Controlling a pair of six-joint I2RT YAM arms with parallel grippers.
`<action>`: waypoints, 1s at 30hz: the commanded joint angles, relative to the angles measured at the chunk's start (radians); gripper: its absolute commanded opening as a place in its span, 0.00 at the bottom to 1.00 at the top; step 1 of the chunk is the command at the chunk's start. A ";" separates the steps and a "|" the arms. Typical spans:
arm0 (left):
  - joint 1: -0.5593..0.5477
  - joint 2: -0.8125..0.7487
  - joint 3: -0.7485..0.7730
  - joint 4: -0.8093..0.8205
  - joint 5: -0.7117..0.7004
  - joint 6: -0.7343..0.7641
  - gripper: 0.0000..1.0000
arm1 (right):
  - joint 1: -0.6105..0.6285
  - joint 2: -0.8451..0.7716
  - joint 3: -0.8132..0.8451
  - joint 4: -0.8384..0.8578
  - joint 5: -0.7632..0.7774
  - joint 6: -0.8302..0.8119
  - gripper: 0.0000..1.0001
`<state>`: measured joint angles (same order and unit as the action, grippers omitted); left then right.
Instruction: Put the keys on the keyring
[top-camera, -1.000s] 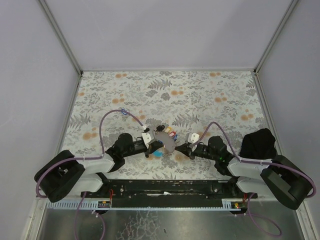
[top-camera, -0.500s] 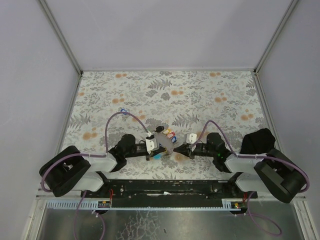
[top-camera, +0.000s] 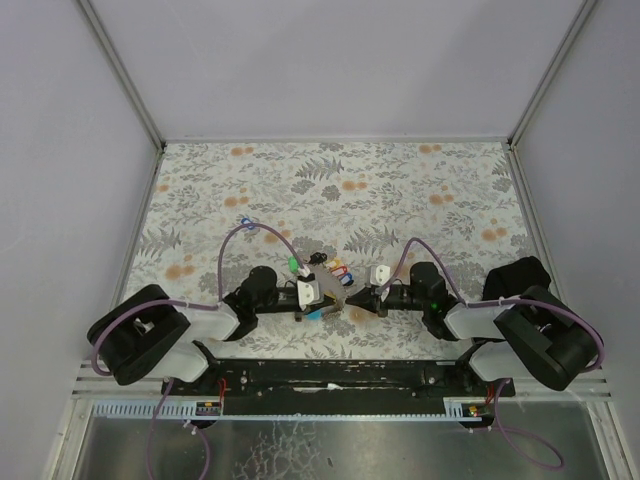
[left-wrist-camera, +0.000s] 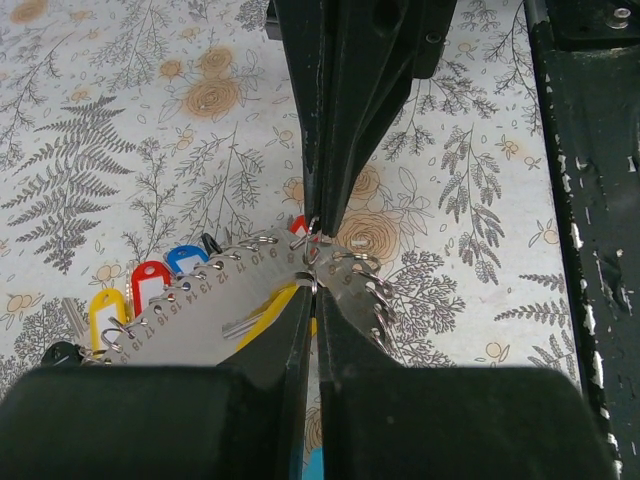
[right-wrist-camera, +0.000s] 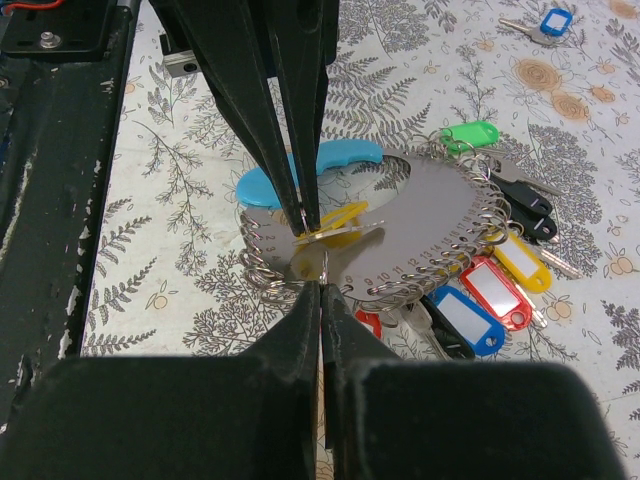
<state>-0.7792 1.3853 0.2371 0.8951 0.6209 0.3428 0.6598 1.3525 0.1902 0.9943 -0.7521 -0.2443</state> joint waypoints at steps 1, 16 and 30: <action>-0.010 0.017 0.029 0.021 -0.001 0.038 0.00 | -0.003 0.003 0.047 0.101 -0.053 -0.026 0.00; -0.010 -0.029 0.104 -0.205 -0.046 0.067 0.00 | -0.003 -0.054 0.038 0.044 -0.021 -0.076 0.00; -0.009 -0.153 0.223 -0.296 -0.493 -0.151 0.00 | -0.003 -0.080 -0.006 0.095 0.065 0.015 0.00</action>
<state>-0.7795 1.2507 0.3569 0.6315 0.3004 0.2768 0.6582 1.2930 0.1913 0.9871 -0.6750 -0.2729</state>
